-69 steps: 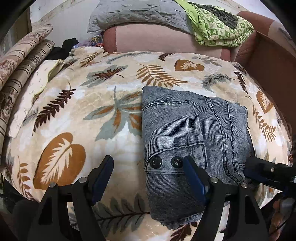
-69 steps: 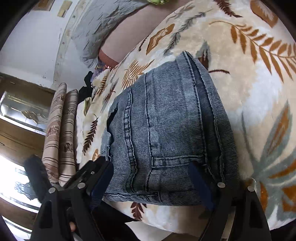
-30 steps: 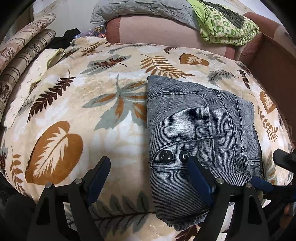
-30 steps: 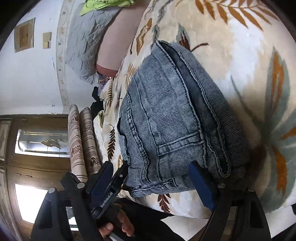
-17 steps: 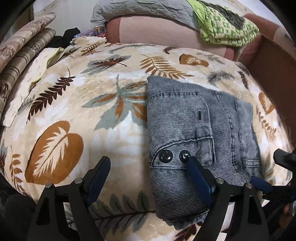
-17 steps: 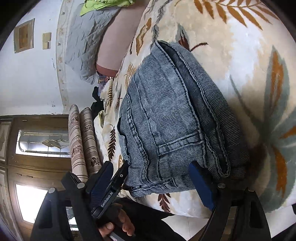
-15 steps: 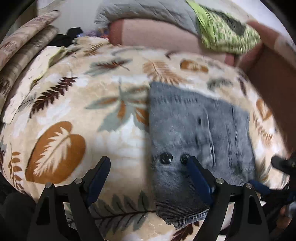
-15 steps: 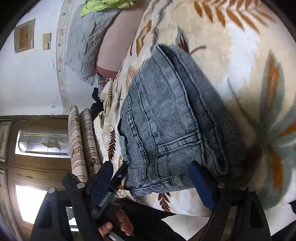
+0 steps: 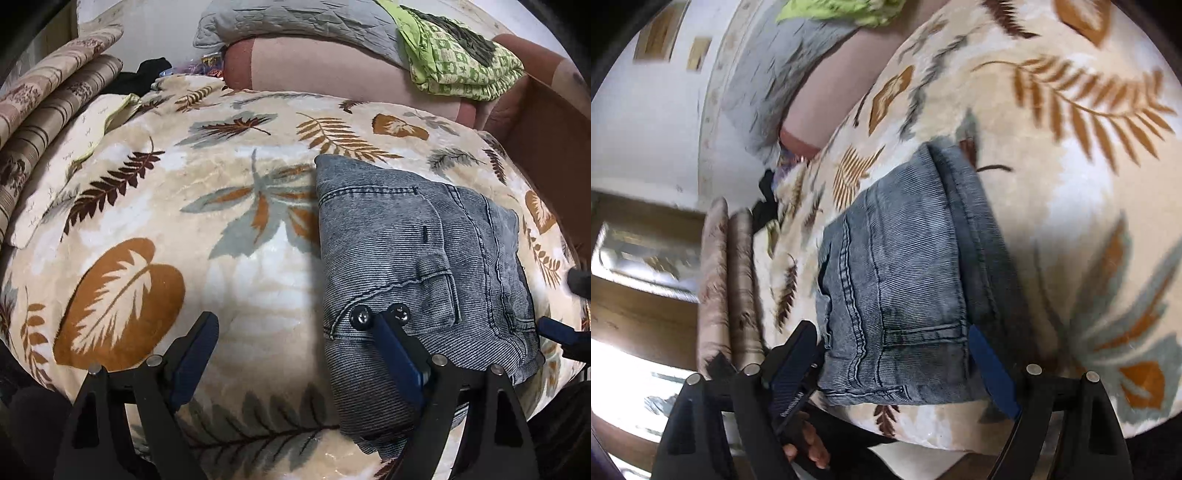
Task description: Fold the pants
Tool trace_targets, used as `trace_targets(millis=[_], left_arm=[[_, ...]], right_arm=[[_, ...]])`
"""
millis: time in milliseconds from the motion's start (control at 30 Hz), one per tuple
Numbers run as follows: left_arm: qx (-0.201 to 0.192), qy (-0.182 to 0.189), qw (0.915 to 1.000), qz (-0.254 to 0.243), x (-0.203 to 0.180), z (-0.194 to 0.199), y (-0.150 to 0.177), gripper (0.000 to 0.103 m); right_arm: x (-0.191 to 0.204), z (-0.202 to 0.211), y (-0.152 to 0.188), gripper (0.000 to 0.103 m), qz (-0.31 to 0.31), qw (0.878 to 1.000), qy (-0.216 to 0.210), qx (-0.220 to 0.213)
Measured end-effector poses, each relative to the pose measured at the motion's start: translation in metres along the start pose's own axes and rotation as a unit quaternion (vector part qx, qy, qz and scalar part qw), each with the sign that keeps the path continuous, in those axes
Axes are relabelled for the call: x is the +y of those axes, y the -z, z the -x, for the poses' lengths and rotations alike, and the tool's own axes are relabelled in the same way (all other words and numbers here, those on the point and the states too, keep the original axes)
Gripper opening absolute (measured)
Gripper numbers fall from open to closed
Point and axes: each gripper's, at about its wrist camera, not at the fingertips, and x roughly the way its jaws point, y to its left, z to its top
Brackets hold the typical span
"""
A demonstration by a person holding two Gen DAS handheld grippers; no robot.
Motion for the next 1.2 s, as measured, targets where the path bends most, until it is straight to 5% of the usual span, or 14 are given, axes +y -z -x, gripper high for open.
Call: trace_targets(millis=[67, 167, 200, 233, 467, 667, 767, 800, 967, 1067, 1200], left_arm=[[-0.001, 0.002, 1.0, 0.0, 0.0, -0.001, 0.0, 0.086], [-0.003, 0.004, 1.0, -0.003, 0.0, 0.0, 0.001, 0.086], [-0.002, 0.005, 1.0, 0.0, 0.001, -0.001, 0.001, 0.087], [0.001, 0.008, 1.0, 0.004, 0.002, -0.002, 0.001, 0.087], [-0.001, 0.018, 0.9998, 0.013, 0.01, 0.012, -0.006, 0.087], [-0.053, 0.005, 0.9981, 0.03, 0.017, 0.035, -0.015, 0.088], [0.007, -0.031, 0.9964, -0.079, -0.02, -0.005, 0.002, 0.092], [-0.019, -0.048, 0.9946, -0.091, -0.024, -0.004, 0.007, 0.094], [-0.017, -0.047, 0.9949, -0.087, -0.021, -0.004, 0.006, 0.094], [-0.025, -0.055, 0.9942, -0.089, -0.023, -0.004, 0.007, 0.094], [-0.025, -0.052, 0.9944, -0.088, -0.023, -0.001, 0.01, 0.094]], right_arm=[[0.005, -0.016, -0.004, 0.084, 0.038, 0.997, 0.064, 0.009], [0.003, -0.029, -0.009, 0.06, 0.045, 0.994, 0.1, 0.019], [0.013, -0.031, -0.008, 0.025, 0.074, 0.991, 0.113, 0.026], [0.021, -0.034, -0.007, 0.016, 0.096, 0.986, 0.133, 0.035], [0.072, -0.031, 0.005, 0.012, 0.248, 0.942, 0.223, 0.022], [0.074, -0.011, 0.016, 0.011, 0.292, 0.919, 0.264, -0.012], [0.032, -0.037, 0.016, 0.01, 0.258, 0.925, 0.28, 0.02], [0.027, -0.04, 0.016, 0.01, 0.254, 0.927, 0.276, 0.011], [0.034, -0.017, 0.011, 0.013, 0.23, 0.941, 0.248, -0.002], [0.057, 0.008, 0.008, 0.017, 0.216, 0.95, 0.218, -0.048], [0.08, 0.008, 0.012, 0.03, 0.201, 0.973, 0.111, -0.033]])
